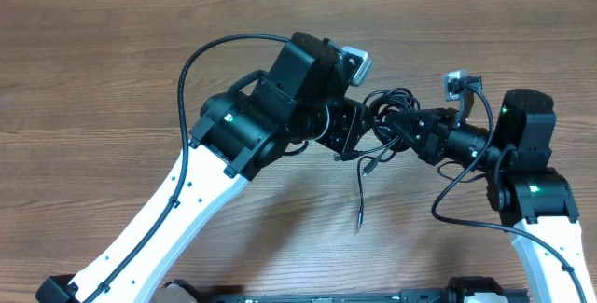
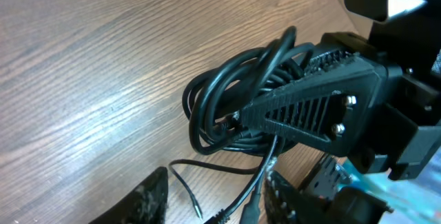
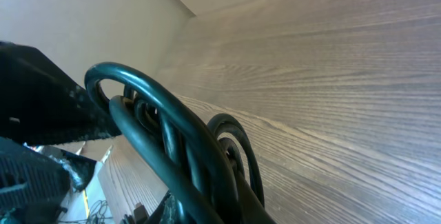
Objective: Untangle cables
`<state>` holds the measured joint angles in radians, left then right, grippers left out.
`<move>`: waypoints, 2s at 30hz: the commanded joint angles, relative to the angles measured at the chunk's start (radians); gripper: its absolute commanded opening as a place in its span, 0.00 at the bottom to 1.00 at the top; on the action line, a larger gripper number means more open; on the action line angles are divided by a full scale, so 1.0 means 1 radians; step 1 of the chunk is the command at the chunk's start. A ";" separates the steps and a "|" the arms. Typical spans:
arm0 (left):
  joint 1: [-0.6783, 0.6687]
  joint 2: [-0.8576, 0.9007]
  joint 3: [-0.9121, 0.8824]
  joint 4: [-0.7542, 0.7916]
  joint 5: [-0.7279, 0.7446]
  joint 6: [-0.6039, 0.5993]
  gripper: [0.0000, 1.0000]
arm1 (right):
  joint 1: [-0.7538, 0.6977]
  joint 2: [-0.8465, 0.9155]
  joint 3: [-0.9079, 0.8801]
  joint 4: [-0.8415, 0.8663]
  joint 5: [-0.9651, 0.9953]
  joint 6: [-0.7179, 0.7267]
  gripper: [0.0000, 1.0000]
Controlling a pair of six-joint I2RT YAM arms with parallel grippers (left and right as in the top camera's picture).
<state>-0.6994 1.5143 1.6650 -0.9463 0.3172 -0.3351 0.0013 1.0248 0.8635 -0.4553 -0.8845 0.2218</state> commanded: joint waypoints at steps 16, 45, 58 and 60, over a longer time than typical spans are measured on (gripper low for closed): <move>-0.028 0.038 0.013 0.043 -0.011 -0.054 0.46 | -0.002 -0.003 0.002 0.040 -0.129 0.044 0.04; -0.029 0.072 0.013 0.076 -0.005 -0.010 0.04 | -0.002 -0.003 0.002 0.048 -0.195 0.044 0.04; -0.029 0.072 0.013 0.109 0.182 0.266 0.04 | -0.002 -0.003 0.002 0.051 -0.194 0.043 0.43; -0.029 0.072 0.013 0.083 0.177 0.334 0.04 | -0.002 -0.003 0.002 0.051 -0.194 0.043 0.42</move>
<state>-0.7235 1.5787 1.6650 -0.8452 0.4129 -0.1543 -0.0021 1.0275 0.8635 -0.4114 -1.0710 0.2653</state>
